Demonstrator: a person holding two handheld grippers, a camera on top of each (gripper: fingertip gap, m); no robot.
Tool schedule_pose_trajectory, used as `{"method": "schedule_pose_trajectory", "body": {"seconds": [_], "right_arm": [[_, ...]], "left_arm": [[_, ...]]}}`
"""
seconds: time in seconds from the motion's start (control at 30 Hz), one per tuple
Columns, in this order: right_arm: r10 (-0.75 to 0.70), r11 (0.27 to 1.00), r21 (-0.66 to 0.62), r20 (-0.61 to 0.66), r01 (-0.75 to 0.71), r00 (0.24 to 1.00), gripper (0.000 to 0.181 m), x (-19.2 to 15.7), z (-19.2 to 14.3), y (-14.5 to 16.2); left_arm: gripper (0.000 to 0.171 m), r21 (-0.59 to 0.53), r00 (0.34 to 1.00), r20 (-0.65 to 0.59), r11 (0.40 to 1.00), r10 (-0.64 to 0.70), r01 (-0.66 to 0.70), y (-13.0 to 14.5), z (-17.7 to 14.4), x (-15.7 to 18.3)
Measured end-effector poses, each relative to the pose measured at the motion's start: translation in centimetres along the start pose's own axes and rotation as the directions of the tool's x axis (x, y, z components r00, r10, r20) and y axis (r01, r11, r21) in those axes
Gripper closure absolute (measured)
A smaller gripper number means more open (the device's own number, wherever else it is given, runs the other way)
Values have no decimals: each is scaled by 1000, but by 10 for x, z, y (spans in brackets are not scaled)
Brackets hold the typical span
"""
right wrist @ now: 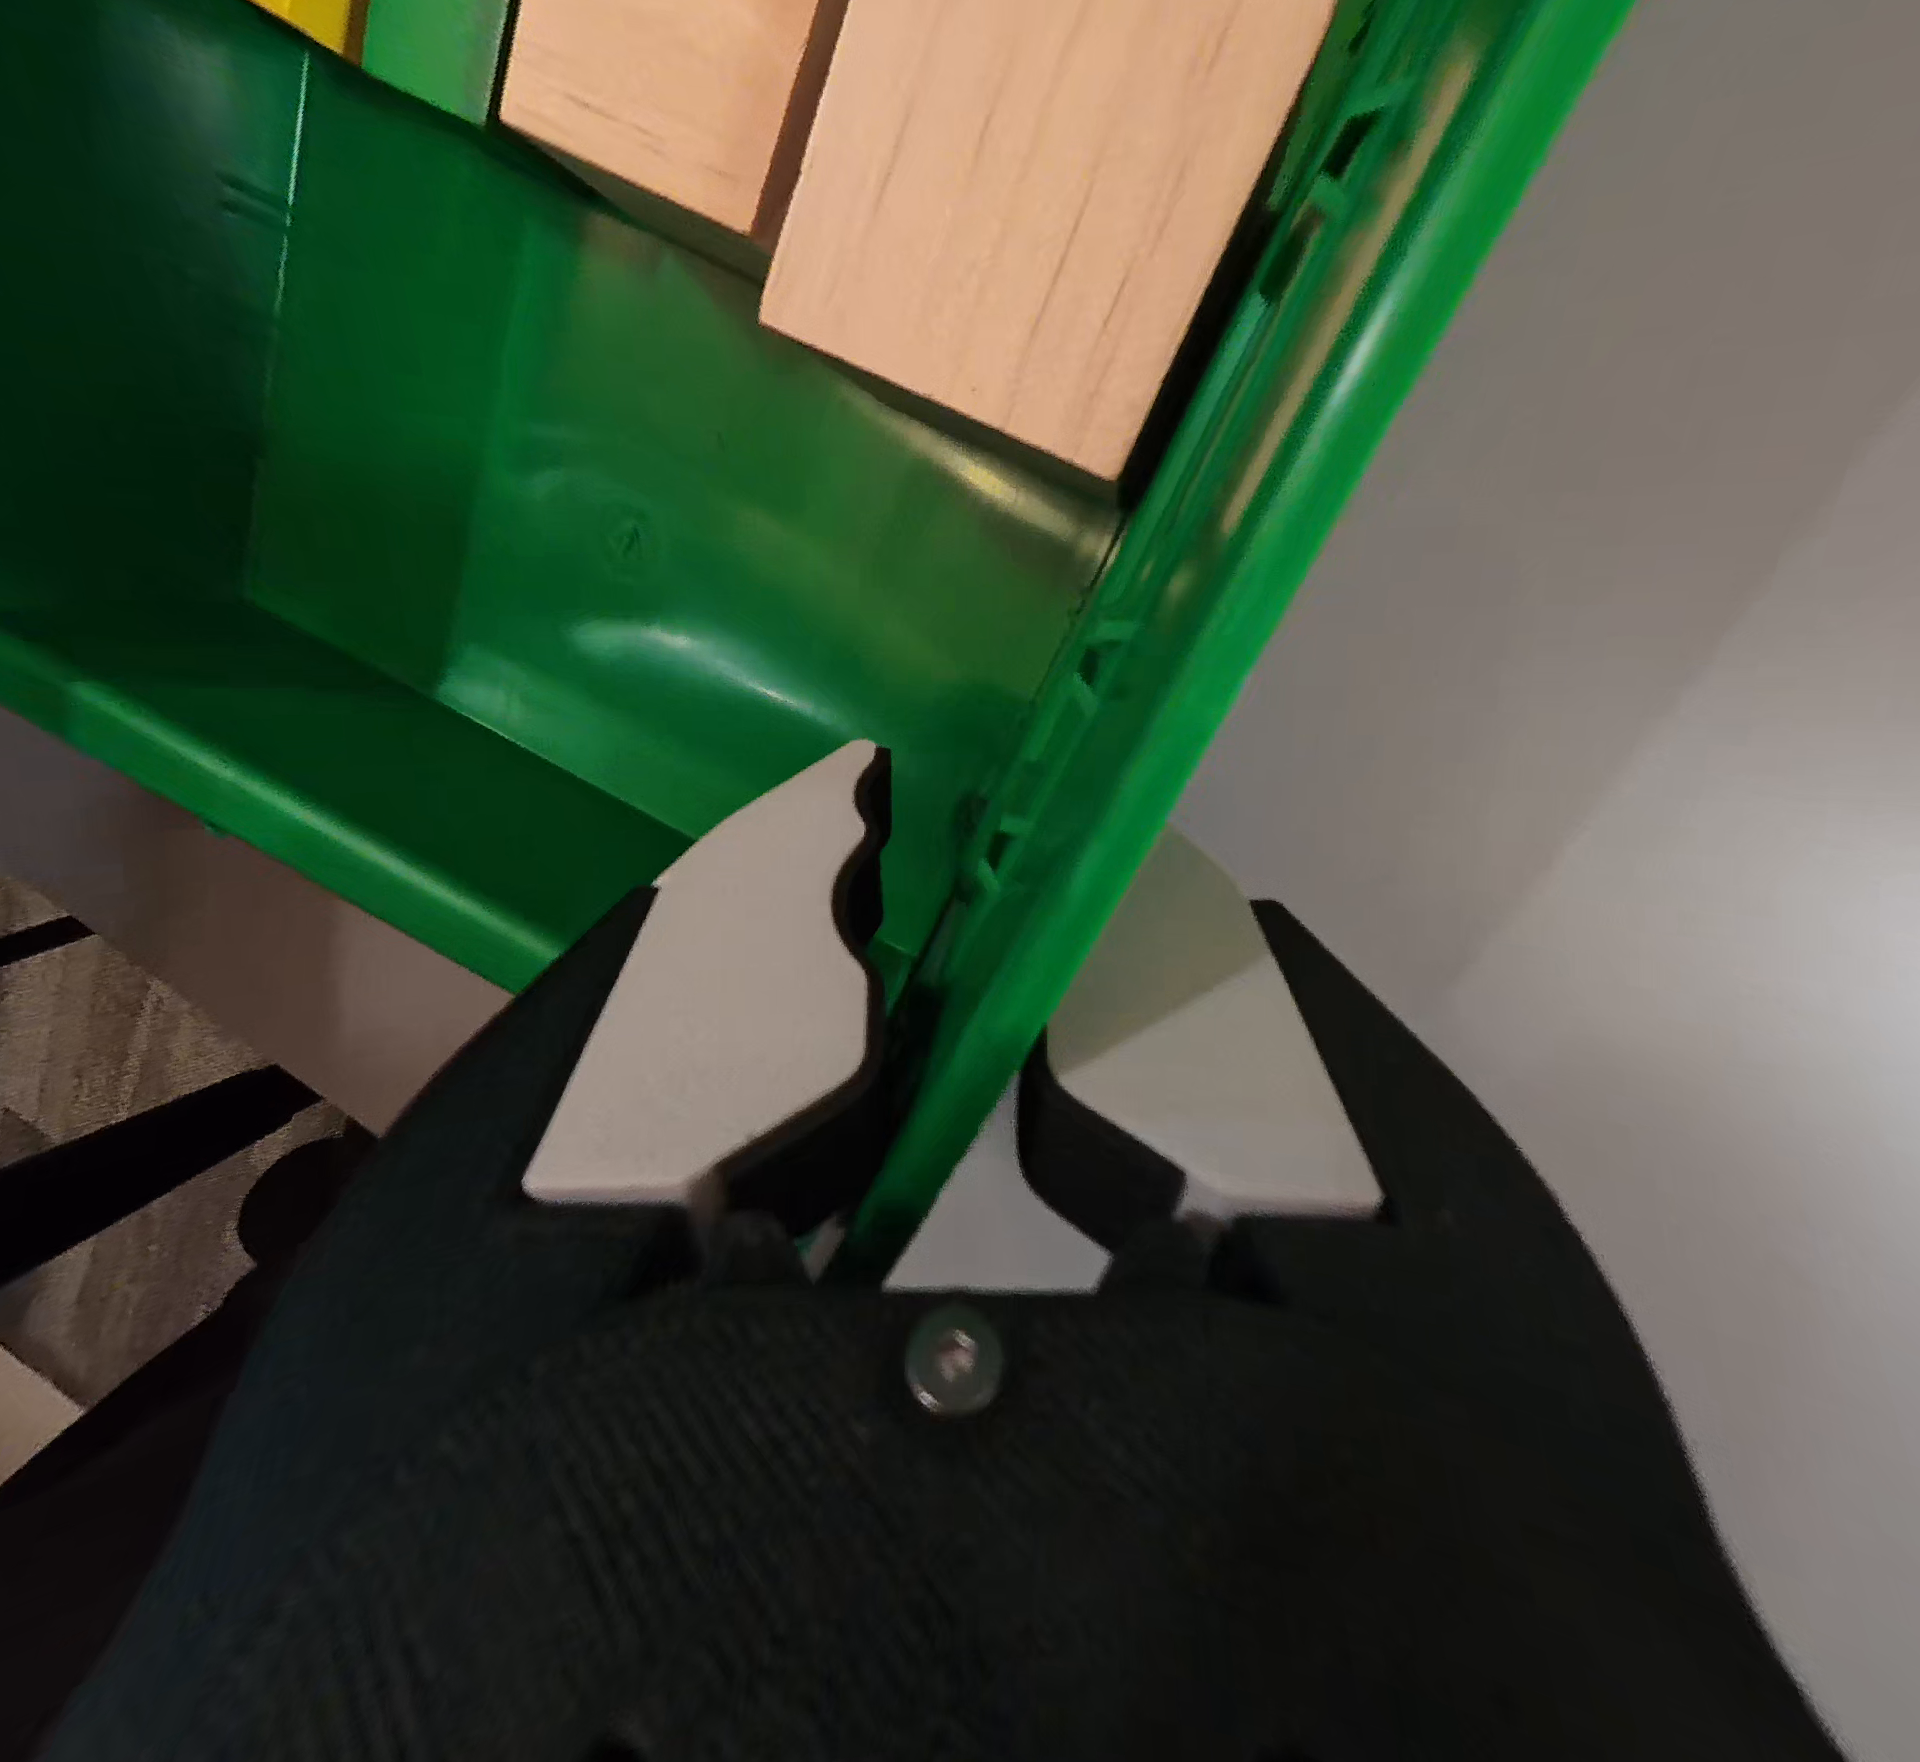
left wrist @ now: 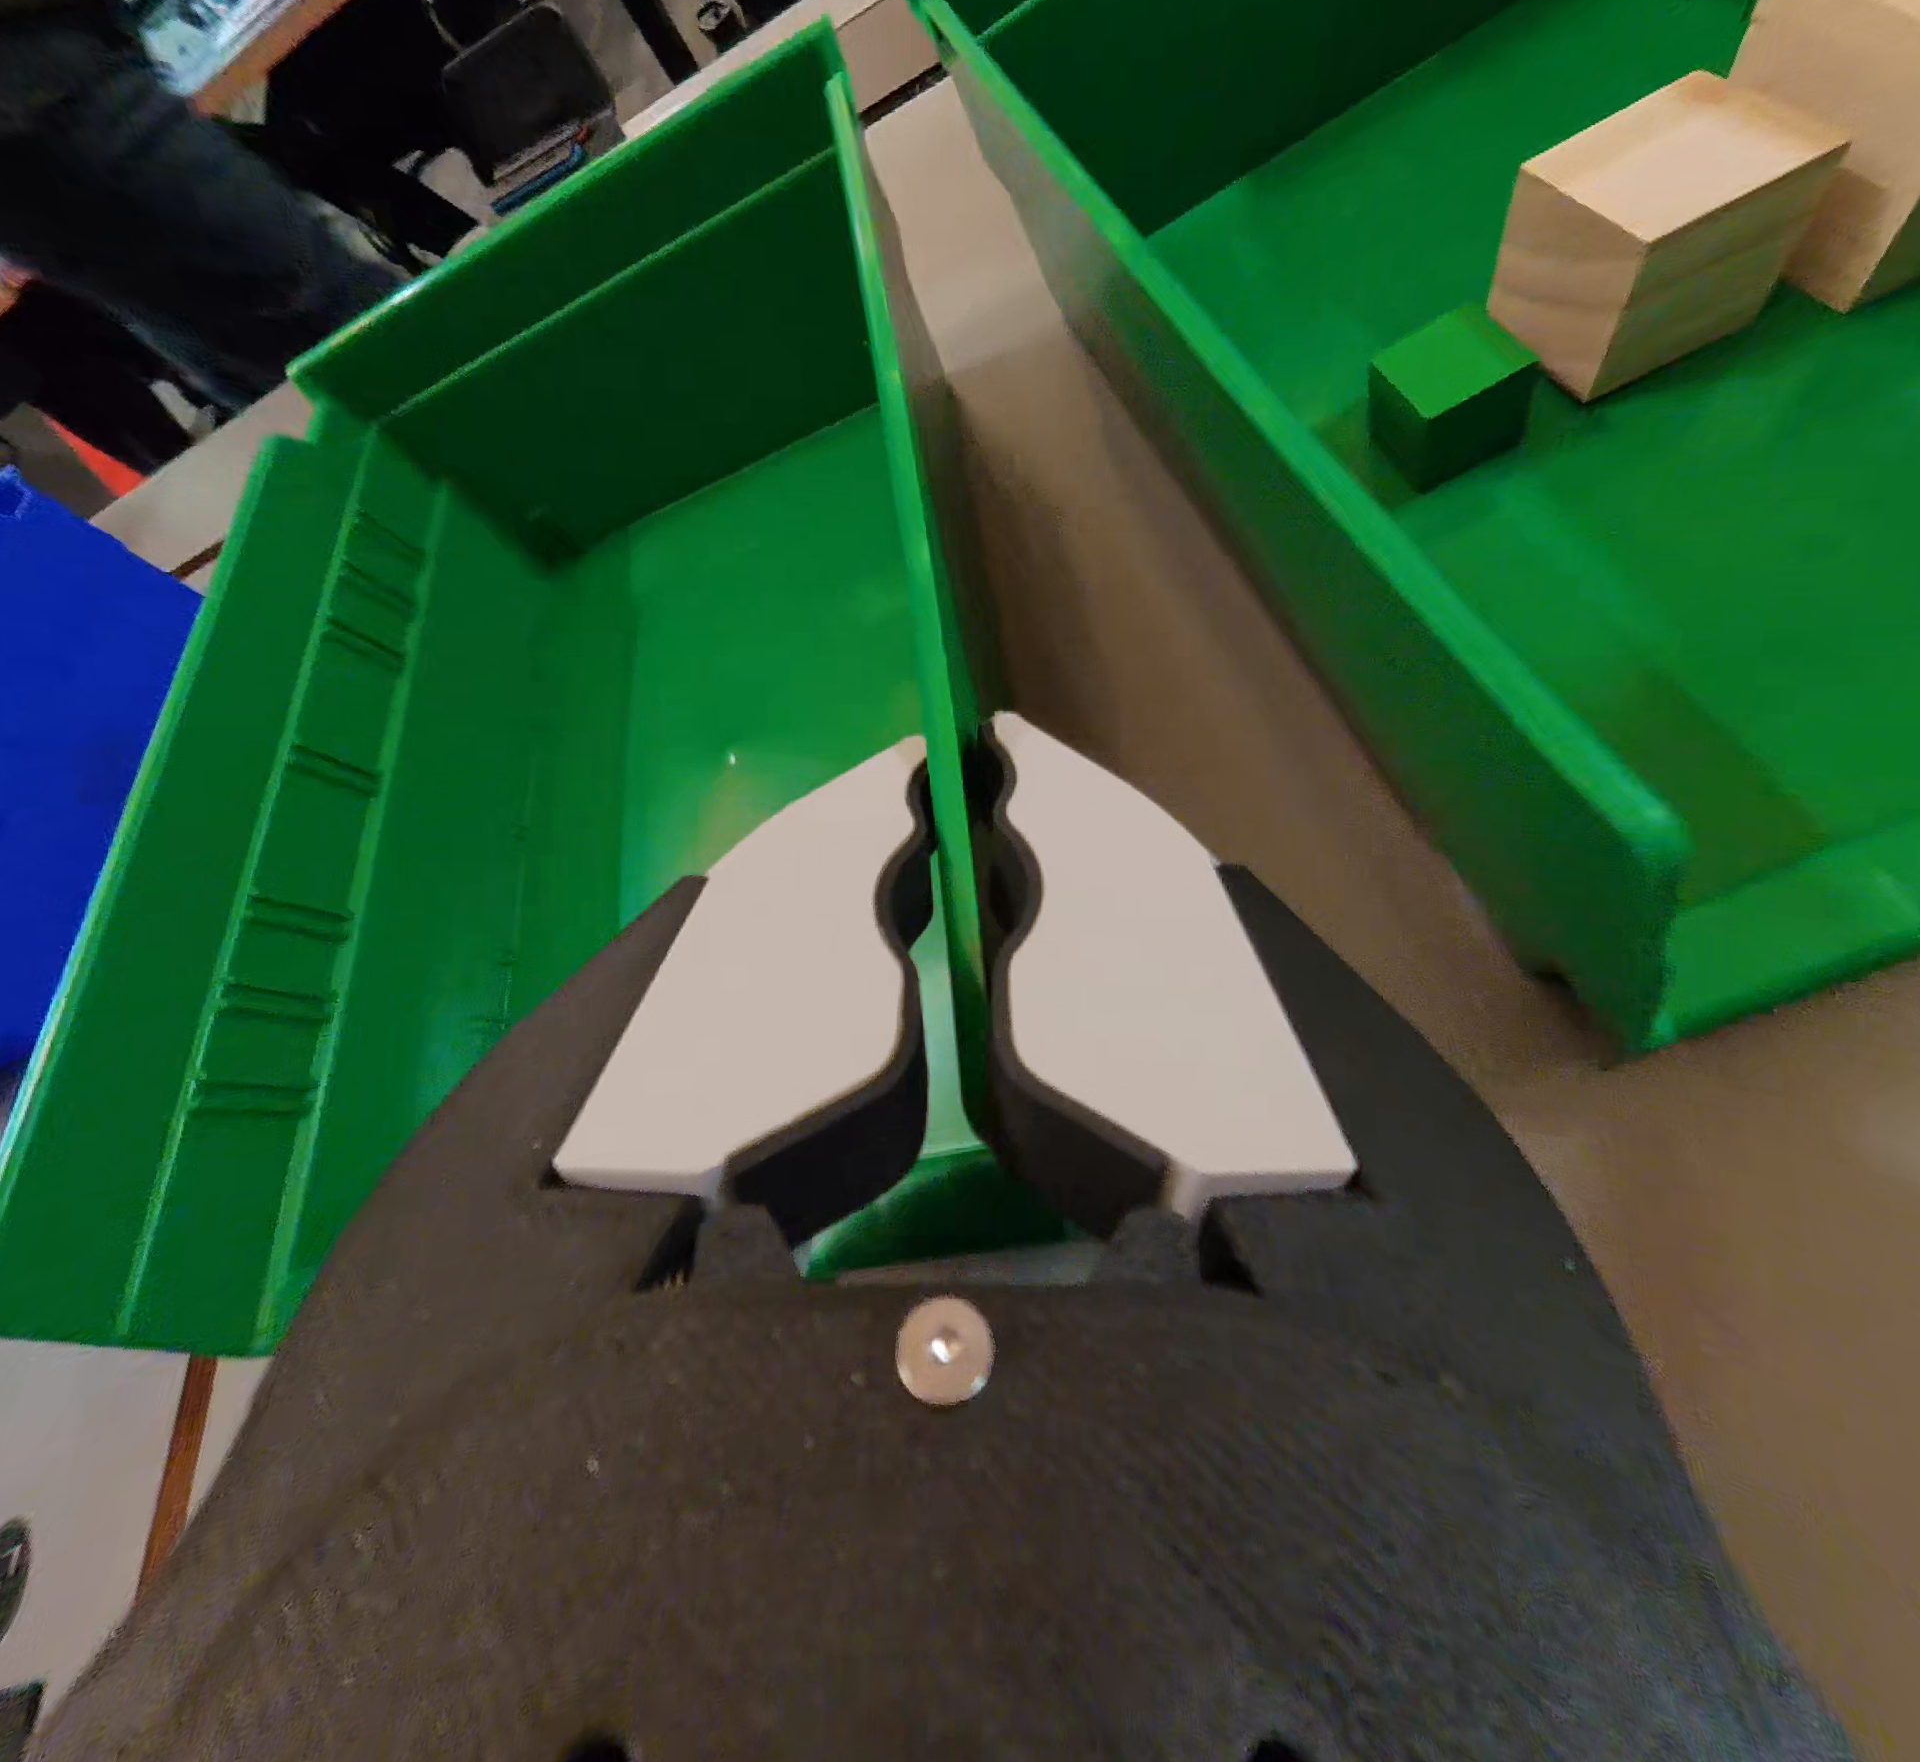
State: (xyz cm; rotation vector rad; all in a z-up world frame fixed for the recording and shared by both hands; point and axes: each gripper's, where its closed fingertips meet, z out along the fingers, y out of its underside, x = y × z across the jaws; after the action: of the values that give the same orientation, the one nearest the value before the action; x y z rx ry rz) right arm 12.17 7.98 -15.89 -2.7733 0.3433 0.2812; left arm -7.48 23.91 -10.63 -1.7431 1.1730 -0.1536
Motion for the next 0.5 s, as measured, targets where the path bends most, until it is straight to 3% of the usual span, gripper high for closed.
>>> {"method": "schedule_pose_trajectory", "body": {"seconds": [0.23, 0.4, 0.5], "right_arm": [[12, 1000, 8, 0, -12, 1000, 156, -9, 5, -7], [-11, 1000, 13, 5, 11, 1000, 155, -35, 16, -22], [-30, 999, 12, 13, 30, 999, 154, -55, 25, -34]], "left_arm": [[164, 89, 985, 45, 983, -166, 162, -9, -11, -62], [165, 78, 981, 142, 990, -129, 119, -12, -42, -97], [165, 144, 970, 194, 982, -148, 121, -25, -65, -117]]}}
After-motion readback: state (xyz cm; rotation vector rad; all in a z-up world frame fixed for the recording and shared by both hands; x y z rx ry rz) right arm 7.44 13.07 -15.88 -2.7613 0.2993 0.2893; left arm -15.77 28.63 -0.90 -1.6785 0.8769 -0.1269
